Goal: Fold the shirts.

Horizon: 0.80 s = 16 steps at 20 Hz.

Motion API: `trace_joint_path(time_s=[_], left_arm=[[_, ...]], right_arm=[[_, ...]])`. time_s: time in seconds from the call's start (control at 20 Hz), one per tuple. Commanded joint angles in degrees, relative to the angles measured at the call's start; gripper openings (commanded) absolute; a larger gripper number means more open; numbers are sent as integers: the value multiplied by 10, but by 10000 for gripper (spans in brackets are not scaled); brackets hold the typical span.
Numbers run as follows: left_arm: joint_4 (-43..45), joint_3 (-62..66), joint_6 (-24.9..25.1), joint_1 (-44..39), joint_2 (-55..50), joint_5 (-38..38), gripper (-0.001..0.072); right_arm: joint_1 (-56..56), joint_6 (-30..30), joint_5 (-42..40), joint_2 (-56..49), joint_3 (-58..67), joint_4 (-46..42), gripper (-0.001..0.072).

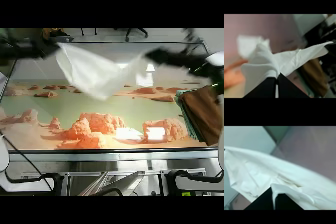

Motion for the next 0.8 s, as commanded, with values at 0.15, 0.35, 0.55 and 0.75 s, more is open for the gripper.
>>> trace_joint_path(time_s=[0.15, 0.35, 0.55, 0.75], left_arm=[[-101, 58, 3, 140, 293, 222, 14], [-56, -53, 11, 258, 411, 229, 14], [-86, -135, 10, 311, 406, 163, 14], [-76, -199, 45, 148, 303, 148, 14]], right_arm=[[-169, 20, -88, 104, 324, 10, 18], [-203, 19, -90, 130, 323, -11, 18], [-201, 27, -7, 73, 275, 90, 17], [-98, -30, 23, -1, 119, 97, 17]])
